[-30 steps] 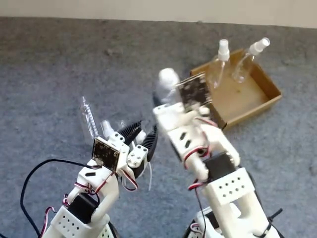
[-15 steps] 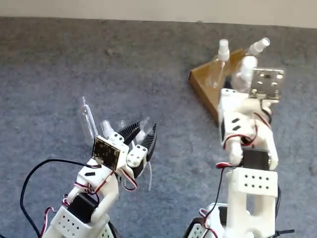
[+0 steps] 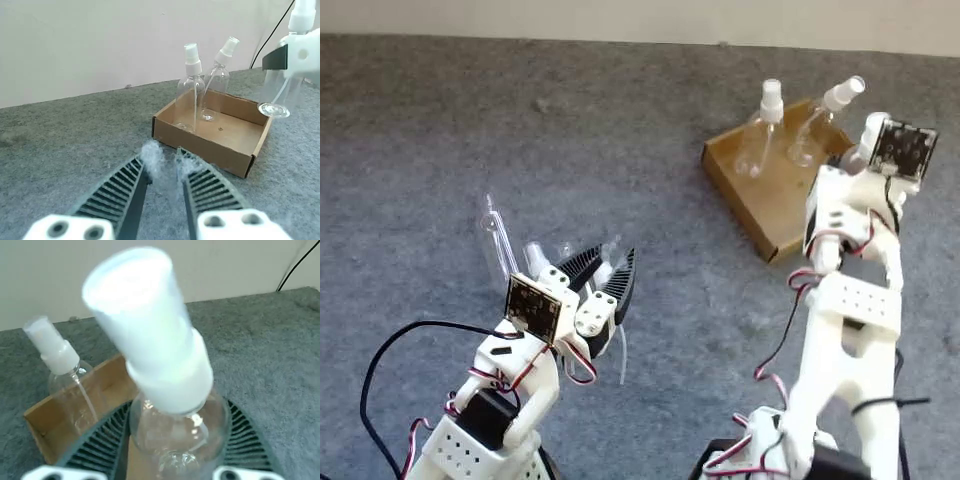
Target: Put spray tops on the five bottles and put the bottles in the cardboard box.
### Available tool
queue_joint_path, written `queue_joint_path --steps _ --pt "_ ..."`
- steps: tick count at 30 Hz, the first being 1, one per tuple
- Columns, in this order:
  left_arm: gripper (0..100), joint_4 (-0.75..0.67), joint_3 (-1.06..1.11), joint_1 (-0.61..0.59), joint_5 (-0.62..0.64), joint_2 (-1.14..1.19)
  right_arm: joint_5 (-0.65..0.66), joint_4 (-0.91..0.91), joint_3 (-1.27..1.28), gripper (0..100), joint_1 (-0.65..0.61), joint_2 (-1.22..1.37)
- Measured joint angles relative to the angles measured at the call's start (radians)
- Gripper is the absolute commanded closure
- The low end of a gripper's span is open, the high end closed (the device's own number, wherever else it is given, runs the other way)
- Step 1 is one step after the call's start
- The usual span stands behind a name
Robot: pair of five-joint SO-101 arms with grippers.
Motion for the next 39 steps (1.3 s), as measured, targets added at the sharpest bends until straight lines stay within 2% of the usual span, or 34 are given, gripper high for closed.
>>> queue_joint_path --steps 22,32,39 --pt "95 0.000 0.000 0.000 0.000 0.000 0.000 -0.006 -0.476 82.7 0.043 0.594" --pt "95 0.000 0.000 0.000 0.000 0.000 0.000 -0.012 -0.546 82.7 0.054 0.687" --pt "95 0.000 0.000 0.000 0.000 0.000 0.000 -0.160 -0.546 82.7 0.055 0.712"
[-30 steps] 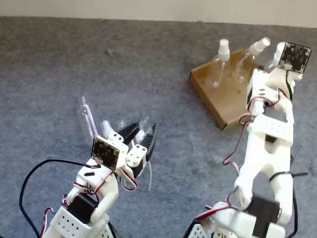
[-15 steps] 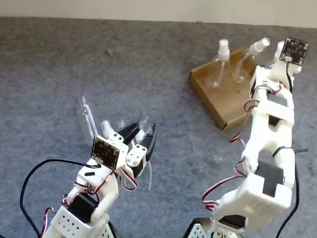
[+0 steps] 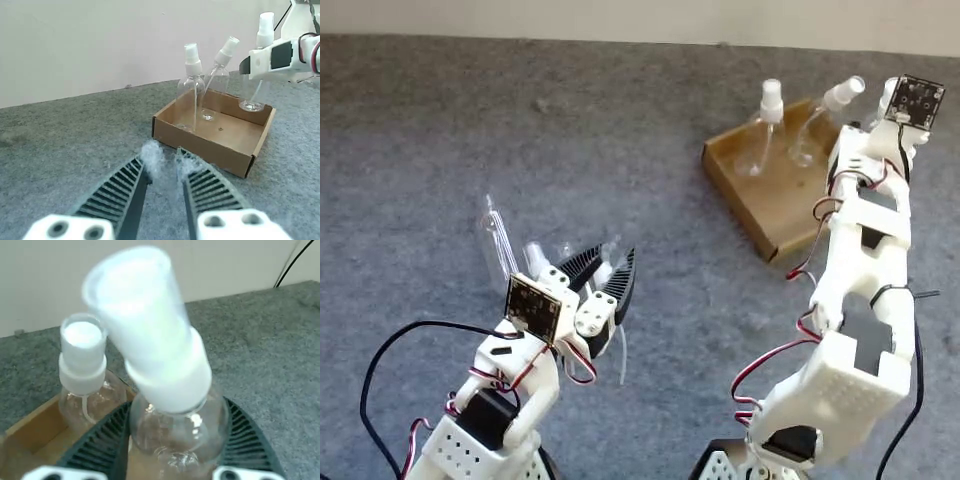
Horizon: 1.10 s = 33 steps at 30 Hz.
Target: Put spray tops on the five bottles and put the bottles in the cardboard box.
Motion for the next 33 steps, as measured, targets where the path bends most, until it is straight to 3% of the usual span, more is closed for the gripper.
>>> queue_joint_path --steps 33 --pt "95 0.003 0.000 0.000 0.000 0.000 0.000 -0.021 0.000 82.4 -0.017 0.130"
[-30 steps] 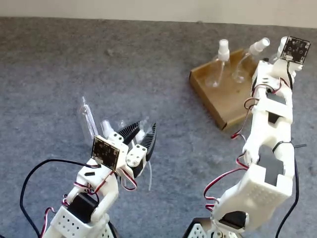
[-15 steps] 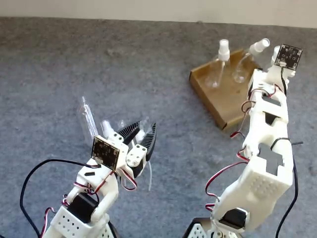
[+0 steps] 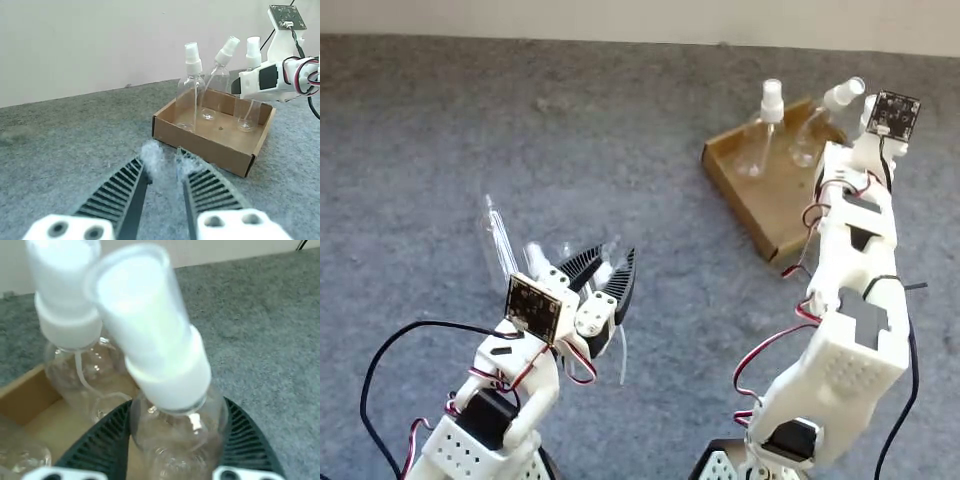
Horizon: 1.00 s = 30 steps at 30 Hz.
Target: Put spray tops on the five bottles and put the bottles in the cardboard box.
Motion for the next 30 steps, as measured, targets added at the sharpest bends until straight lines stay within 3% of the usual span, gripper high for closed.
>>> queue_joint_path --steps 7,30 --pt "95 0.000 0.000 0.000 0.000 0.000 0.000 0.000 0.000 73.5 -0.002 0.000" --pt "95 0.000 0.000 0.000 0.000 0.000 0.000 -0.002 0.060 73.5 -0.006 -0.057"
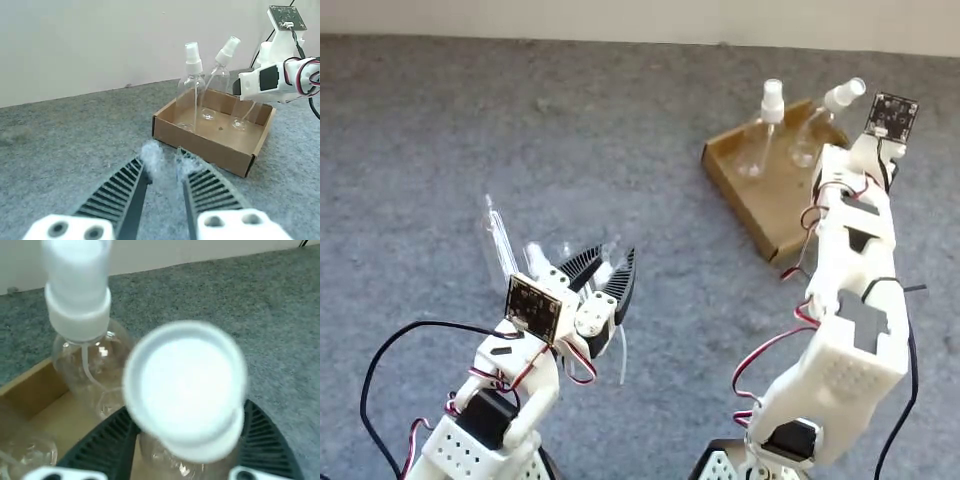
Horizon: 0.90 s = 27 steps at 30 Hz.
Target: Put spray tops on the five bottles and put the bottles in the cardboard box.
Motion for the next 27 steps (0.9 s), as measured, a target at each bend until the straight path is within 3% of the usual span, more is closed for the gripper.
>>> queue_joint_path --steps 17,27 --pt "95 0.026 0.000 0.000 0.000 0.000 0.000 0.000 0.190 73.5 0.000 -0.279" --pt "95 0.026 0.000 0.000 0.000 0.000 0.130 0.000 0.305 73.5 0.000 -0.420"
